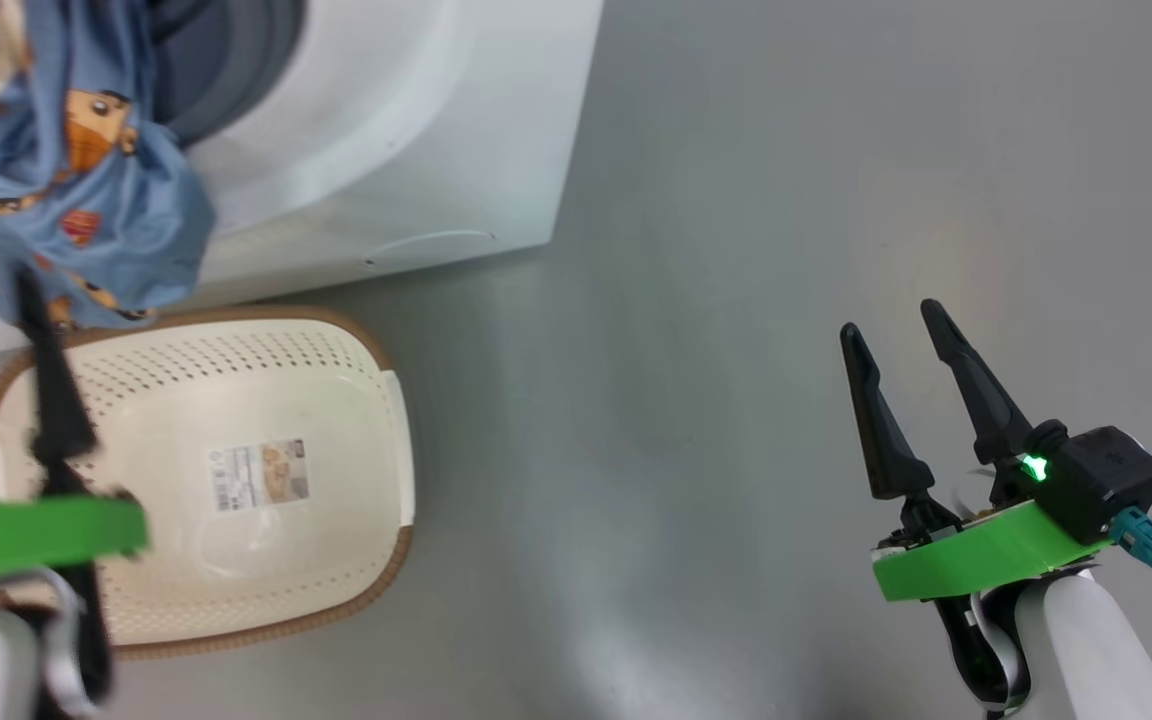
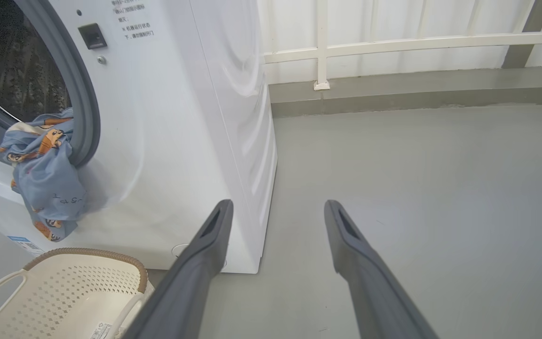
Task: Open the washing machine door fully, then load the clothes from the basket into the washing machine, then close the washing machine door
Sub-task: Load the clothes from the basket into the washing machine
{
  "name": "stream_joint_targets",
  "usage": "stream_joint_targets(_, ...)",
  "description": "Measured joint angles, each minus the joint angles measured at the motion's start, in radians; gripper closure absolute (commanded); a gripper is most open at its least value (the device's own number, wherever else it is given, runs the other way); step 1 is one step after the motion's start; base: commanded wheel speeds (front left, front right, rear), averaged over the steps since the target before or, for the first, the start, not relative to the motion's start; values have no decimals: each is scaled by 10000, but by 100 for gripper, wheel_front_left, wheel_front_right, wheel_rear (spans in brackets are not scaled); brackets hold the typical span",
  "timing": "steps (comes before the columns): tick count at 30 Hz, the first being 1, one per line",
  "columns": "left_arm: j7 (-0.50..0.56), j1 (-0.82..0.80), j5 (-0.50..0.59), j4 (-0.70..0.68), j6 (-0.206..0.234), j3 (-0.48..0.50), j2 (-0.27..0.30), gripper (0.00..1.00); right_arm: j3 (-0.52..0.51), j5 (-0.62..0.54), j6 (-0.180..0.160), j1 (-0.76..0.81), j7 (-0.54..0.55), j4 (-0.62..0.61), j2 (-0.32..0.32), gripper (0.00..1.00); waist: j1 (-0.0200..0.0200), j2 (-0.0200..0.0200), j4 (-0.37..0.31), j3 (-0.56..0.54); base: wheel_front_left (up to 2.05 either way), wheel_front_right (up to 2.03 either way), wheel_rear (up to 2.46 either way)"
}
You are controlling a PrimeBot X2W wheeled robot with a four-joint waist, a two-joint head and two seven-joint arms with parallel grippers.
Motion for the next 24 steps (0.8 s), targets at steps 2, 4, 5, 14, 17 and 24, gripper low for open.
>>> stream_joint_targets(2,0,378,12,-94,75,-217,-182,0,0,-2,0,30,0,40,-59,0,1,0,100,-145,0,0,0)
stream_joint_targets(4,2,722,10,-109,104,-422,-374,0,-6,-48,0,148,0,75,-90,0,0,0,193,-313,0,0,0)
stream_joint_targets(5,2,888,12,-105,121,-531,-447,0,-6,-75,0,208,0,111,-92,0,0,0,237,-398,0,0,0)
stream_joint_targets(14,-104,1920,-98,326,151,-1022,-936,0,-54,-132,0,810,0,301,-142,0,0,0,565,-1264,0,0,0)
stream_joint_targets(17,-176,2142,-102,497,146,-1145,-988,0,-58,-176,0,1041,0,357,-142,0,0,0,653,-1554,0,0,0)
stream_joint_targets(24,-176,2603,-182,631,144,-1367,-1066,0,-69,-178,0,1255,0,431,-138,0,0,0,805,-2116,0,0,0)
